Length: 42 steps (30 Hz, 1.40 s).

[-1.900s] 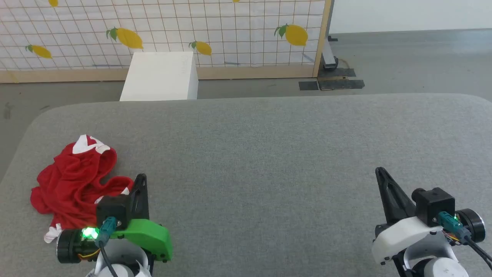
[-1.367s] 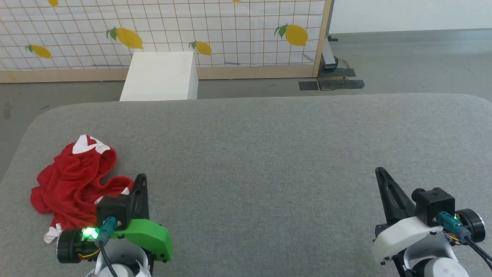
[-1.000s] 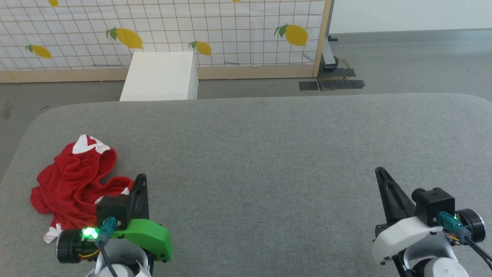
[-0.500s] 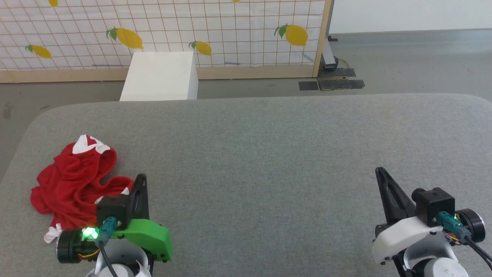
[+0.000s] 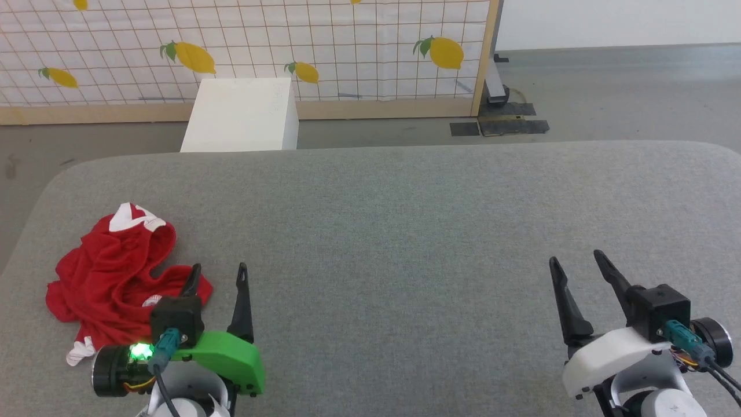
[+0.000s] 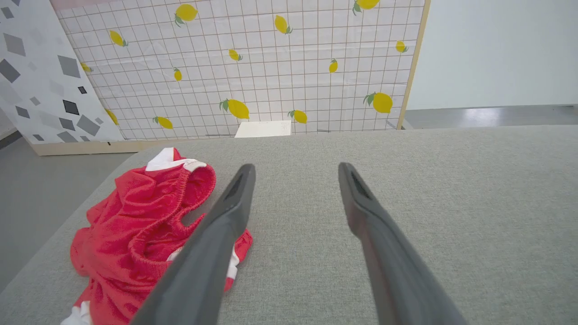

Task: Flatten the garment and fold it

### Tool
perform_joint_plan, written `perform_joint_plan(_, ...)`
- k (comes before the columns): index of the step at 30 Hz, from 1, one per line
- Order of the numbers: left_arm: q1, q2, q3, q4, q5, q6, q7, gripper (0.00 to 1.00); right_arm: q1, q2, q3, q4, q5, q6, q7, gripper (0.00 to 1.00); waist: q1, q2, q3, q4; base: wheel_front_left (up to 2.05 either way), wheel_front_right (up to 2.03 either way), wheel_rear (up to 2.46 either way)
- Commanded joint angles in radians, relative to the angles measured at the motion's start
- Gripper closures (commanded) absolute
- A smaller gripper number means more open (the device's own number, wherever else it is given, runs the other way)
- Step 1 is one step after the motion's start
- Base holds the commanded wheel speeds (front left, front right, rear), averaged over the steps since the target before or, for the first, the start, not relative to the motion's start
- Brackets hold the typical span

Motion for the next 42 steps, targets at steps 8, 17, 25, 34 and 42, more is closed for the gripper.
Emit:
perform_joint_plan(8,-0.003,-0.001,-0.017,0.013,-0.021,0.013,-0.025,0.00,0.018,0.000,-0.014,0.020,0.030,0.000,-0.025,0.00,0.0000,0.0000,-0.001,0.004,0.00,0.00,0.00)
perform_joint_plan(17,-0.006,-0.001,-0.023,0.018,-0.038,0.023,-0.044,0.00,0.023,0.000,-0.019,0.035,0.048,0.000,-0.044,0.00,0.0000,0.0000,0.000,0.025,0.00,0.00,0.00)
perform_joint_plan(25,-0.004,-0.001,-0.021,0.013,-0.052,0.034,-0.060,0.00,0.023,0.000,-0.017,0.046,0.063,0.000,-0.060,0.00,0.0000,0.0000,0.003,0.058,0.00,0.00,0.00)
perform_joint_plan(34,0.002,-0.002,-0.019,0.011,-0.066,0.043,-0.081,0.00,0.025,0.000,-0.011,0.065,0.082,0.000,-0.080,0.00,0.0000,0.0000,0.003,0.112,0.00,0.00,0.00)
perform_joint_plan(42,0.007,-0.002,-0.023,0.015,-0.080,0.053,-0.097,0.00,0.027,0.000,-0.007,0.082,0.099,-0.001,-0.097,0.00,0.0000,0.0000,0.003,0.162,0.00,0.00,0.00)
